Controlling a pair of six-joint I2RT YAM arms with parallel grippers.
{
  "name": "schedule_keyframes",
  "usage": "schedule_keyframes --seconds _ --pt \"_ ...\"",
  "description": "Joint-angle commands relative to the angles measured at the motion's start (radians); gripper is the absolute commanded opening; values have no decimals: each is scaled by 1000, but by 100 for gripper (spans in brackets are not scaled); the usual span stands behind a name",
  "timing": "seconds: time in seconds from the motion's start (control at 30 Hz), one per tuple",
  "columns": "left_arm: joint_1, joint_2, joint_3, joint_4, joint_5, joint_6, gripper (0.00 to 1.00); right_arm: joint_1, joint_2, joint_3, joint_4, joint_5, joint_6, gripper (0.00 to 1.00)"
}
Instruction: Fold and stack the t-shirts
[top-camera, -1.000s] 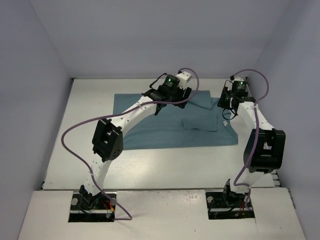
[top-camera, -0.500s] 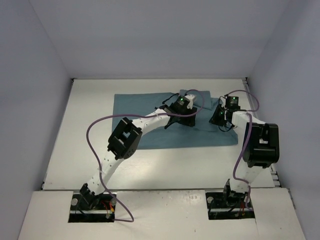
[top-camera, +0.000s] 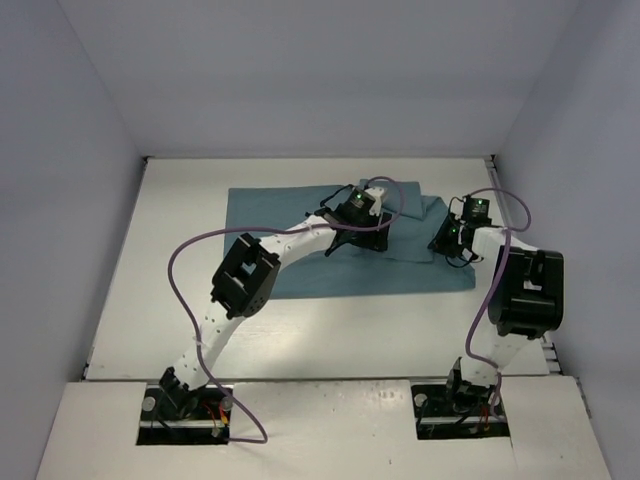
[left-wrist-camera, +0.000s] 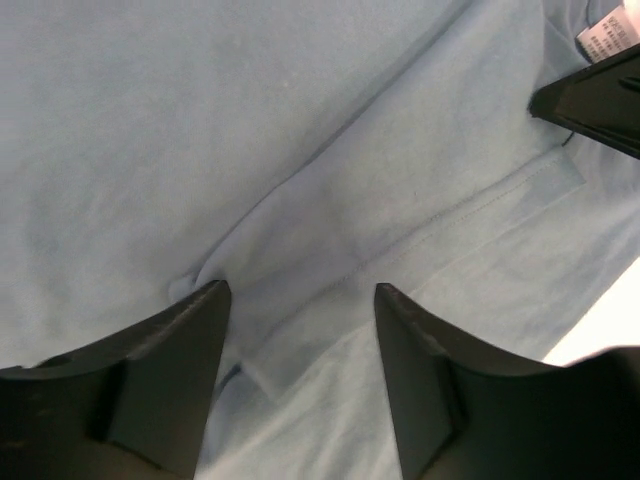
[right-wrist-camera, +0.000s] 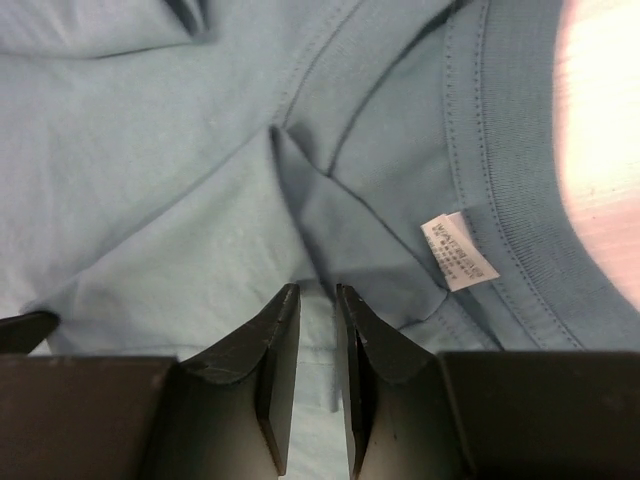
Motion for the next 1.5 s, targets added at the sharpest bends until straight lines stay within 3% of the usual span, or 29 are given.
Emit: schedule_keyframes --seconds 0.0,0.3,0.4,0.57,0.77,1.13,1.33,1.47 --pt "17 -276 -22 -50 -62 85 62 28 -134 45 12 31 -36 21" --pt "24 -689 -527 -193 -372 148 66 214 -175 60 -117 223 -127 37" --pt "45 -772 -712 -200 -402 87 67 239 -164 27 -122 235 -113 38" --pt "90 -826 -890 -173 -418 28 67 255 -134 -32 -125 225 -95 40" --pt "156 -849 -1037 -151 -370 -41 67 262 -164 -126 -147 267 -38 41" --pt "172 -971 -1286 -149 -293 -196 67 277 -235 -278 -215 271 103 41" --pt "172 -1212 -1389 -218 -260 -271 67 303 -389 -353 -276 289 167 41" --pt "174 -1343 -1300 -324 -286 -232 67 304 -437 -363 -283 288 180 41"
